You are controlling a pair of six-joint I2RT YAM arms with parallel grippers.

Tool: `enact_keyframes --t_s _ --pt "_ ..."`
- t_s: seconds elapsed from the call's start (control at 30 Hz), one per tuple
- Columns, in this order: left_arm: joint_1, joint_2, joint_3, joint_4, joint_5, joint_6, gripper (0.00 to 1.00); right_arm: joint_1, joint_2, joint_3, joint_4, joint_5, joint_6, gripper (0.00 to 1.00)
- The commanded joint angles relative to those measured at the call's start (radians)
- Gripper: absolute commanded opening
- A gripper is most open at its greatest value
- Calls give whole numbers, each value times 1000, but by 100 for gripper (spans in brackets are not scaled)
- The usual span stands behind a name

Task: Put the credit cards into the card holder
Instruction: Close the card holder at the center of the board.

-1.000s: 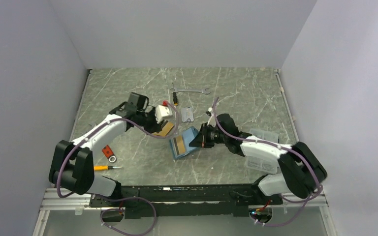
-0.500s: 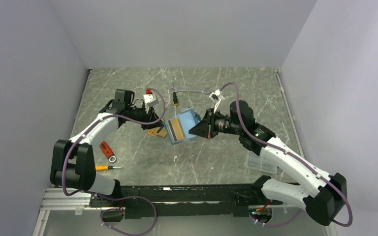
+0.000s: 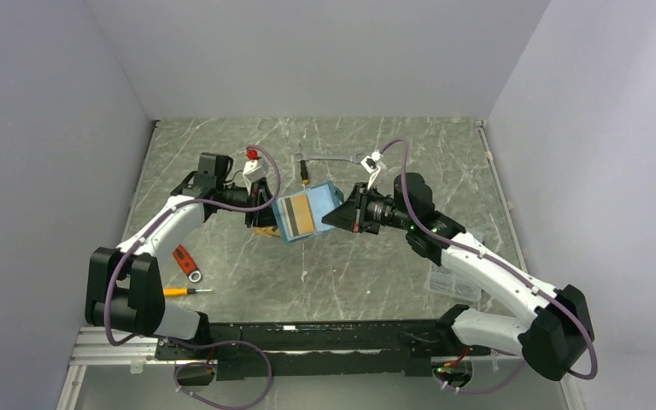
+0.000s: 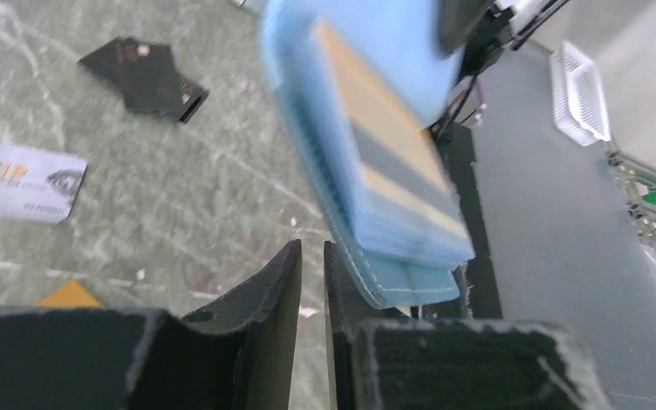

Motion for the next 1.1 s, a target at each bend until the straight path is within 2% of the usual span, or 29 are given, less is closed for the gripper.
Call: enact_keyframes --t_s 0.0,0.33,0.43,0.5,0.57,0.6,0.63,0.67,0.7,0.73,0.8,0.93,1.07 --pt "-22 -21 123 -291 153 245 21 0 21 -6 112 60 33 0" --pt "-30 115 323 -969 253 897 22 28 107 -15 145 19 60 0" --pt "-30 144 339 -1088 267 1035 22 49 143 -5 140 -4 66 0" --pt "-30 132 316 -1087 271 1058 22 59 168 -24 173 -26 86 0" --pt "-34 98 277 -984 252 970 21 64 191 -54 218 -58 112 0" --pt "-38 69 245 -866 229 847 21 67 202 -65 241 -74 122 0" --pt "-49 32 194 -701 190 671 21 71 210 -72 249 -83 126 0" --pt "-74 -49 93 -467 111 446 20 73 218 -78 256 -94 126 0" --pt "-110 -94 32 -279 -24 241 20 74 224 -87 266 -104 128 0" --pt "-135 -84 33 -294 -68 253 20 76 228 -97 273 -111 129 0" --pt "-146 -90 -23 -170 -160 122 21 75 235 -118 282 -121 129 0" --pt "-166 -84 -48 -102 -295 91 21 73 277 -160 315 -168 133 0" --pt "-243 -64 -71 -73 -435 131 21 67 410 -175 381 -252 134 0"
